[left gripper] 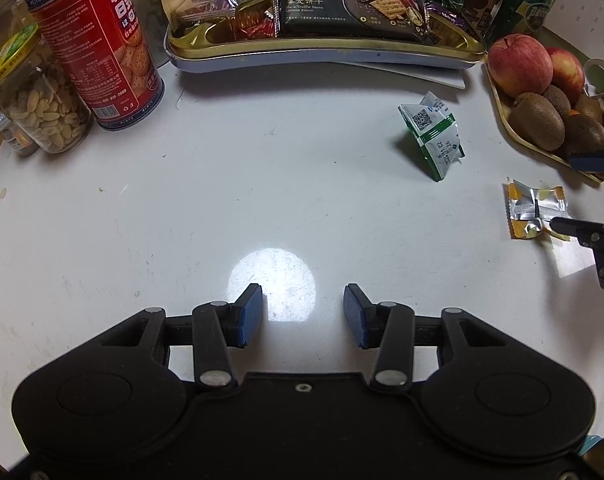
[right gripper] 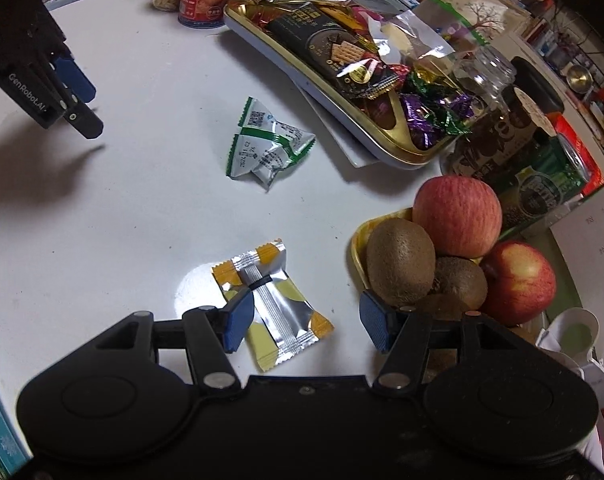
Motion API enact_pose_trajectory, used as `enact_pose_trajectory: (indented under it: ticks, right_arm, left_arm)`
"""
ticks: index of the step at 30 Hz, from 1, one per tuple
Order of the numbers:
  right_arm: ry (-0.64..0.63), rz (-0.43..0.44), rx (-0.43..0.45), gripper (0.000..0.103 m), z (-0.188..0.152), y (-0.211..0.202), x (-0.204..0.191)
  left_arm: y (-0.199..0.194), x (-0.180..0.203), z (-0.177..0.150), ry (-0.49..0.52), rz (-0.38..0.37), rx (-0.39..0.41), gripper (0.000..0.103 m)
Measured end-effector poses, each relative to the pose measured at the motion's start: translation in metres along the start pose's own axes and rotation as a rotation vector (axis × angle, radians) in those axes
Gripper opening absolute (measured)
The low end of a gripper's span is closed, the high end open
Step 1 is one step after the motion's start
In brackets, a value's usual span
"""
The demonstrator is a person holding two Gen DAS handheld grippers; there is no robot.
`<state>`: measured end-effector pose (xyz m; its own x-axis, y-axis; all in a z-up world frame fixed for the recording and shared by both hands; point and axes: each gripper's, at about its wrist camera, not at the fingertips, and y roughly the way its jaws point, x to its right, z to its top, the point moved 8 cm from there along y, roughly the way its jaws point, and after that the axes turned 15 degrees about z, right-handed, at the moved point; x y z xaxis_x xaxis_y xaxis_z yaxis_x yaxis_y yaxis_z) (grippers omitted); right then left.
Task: Organize snacks
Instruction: 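Grasp the yellow-and-silver wrapped candy with the right gripper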
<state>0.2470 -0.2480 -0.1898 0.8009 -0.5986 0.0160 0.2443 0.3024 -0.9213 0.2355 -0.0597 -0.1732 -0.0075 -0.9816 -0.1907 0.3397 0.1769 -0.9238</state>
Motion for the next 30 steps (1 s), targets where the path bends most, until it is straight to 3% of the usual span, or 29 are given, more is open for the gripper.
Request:
enact_pose_trajectory:
  ticks: [4, 9, 17, 21, 26, 30]
  right_arm:
    - [-0.067, 0.078, -0.04, 0.062, 0.007, 0.013, -0.012]
    - [-0.125, 0.108, -0.116, 0.062, 0.008, 0.03, -0.014]
    - [0.134, 0.266, -0.128, 0.062, -0.004, 0.028, -0.009]
    - [0.207, 0.238, -0.082, 0.062, -0.014, 0.02, -0.015]
    - [0.391, 0.204, -0.004, 0.062, -0.021, 0.019, -0.011]
    - [0.383, 0.151, -0.01, 0.063, -0.017, 0.023, -0.009]
  left_arm:
    - [0.001, -0.002, 0.002, -0.01, 0.005, 0.0, 0.053]
    - [0.003, 0.0, 0.002, -0.007, -0.001, -0.01, 0.053]
    - [0.005, -0.002, 0.002, -0.006, -0.013, -0.028, 0.053]
    - [0.003, -0.002, 0.003, -0.006, -0.016, -0.021, 0.053]
    - [-0.002, -0.001, 0.003, -0.002, -0.019, -0.01, 0.053]
    - [-0.004, -0.001, 0.003, -0.003, -0.029, -0.01, 0.053]
